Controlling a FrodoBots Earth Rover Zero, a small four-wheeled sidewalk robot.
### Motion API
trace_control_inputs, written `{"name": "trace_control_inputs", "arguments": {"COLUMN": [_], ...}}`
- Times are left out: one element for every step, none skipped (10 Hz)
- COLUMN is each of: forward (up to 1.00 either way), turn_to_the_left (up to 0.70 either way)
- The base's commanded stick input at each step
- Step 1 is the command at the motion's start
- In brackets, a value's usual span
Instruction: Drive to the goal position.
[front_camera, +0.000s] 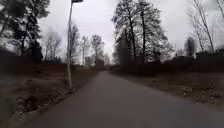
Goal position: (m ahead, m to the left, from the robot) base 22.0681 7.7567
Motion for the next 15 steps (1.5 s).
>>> {"name": "trace_control_inputs", "arguments": {"forward": [0.70,0.70,0.70,0.70,0.70,0.70,0.70,0.70,0.70,0.70,0.70,0.70,0.70,0.70,0.70], "turn_to_the_left": [0.02,0.00,0.00,0.00,0.00,0.00,0.02,0.10,0.14,0.14,0.14,0.09,0.03,0.00,0.00]}}
